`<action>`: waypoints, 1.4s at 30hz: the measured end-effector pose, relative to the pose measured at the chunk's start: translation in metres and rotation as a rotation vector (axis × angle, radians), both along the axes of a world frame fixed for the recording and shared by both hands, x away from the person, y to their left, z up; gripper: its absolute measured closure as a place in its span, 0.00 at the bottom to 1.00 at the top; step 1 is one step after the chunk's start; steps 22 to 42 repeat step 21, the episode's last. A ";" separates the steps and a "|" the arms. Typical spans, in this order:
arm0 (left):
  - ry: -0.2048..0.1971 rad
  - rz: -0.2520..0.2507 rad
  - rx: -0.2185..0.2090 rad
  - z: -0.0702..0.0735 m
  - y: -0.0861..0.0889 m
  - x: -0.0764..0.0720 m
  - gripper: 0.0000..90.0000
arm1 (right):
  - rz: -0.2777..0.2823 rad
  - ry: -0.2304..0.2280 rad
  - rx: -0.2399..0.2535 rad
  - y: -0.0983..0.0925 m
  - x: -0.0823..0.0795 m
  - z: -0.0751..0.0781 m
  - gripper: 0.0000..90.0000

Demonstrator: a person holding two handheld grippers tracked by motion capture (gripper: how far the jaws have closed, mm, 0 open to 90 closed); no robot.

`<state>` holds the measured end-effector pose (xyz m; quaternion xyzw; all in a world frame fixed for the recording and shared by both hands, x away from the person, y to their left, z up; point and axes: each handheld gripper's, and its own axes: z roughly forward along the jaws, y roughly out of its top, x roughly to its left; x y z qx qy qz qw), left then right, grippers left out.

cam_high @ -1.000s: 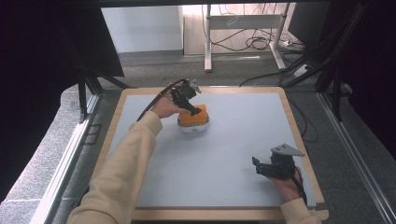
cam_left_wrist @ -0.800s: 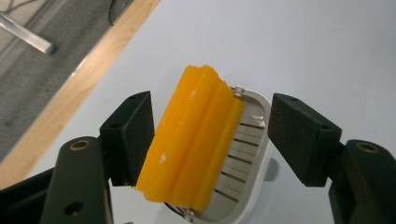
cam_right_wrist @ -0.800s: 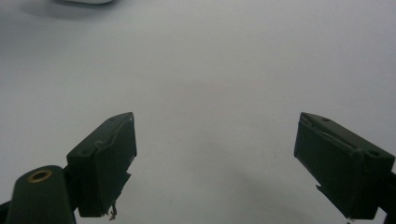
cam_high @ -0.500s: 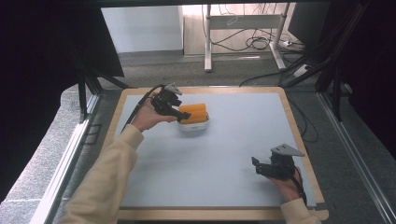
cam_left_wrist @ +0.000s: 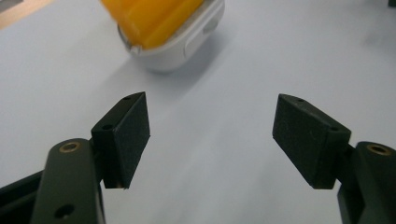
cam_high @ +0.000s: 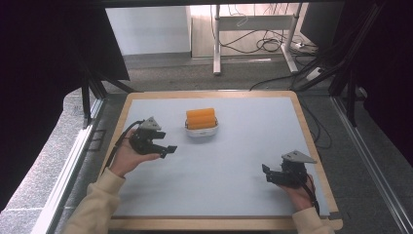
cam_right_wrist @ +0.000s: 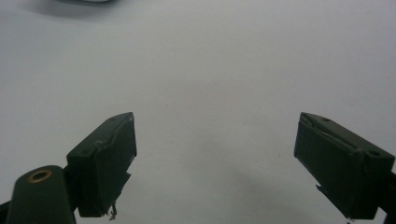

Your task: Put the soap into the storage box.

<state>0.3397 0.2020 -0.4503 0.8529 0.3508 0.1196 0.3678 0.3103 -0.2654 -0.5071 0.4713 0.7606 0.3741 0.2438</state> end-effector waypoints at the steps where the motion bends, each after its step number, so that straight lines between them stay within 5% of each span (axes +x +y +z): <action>1: 0.000 0.000 0.000 0.000 0.000 0.000 0.30 | 0.000 0.000 0.000 0.000 0.000 0.000 0.15; 8: 0.025 0.056 0.021 -0.024 0.015 -0.016 0.29 | 0.001 0.000 -0.003 0.000 0.000 0.000 0.15; 42: 0.011 0.060 0.005 -0.018 0.018 -0.014 0.28 | 0.007 -0.017 0.020 -0.005 0.003 0.000 0.15</action>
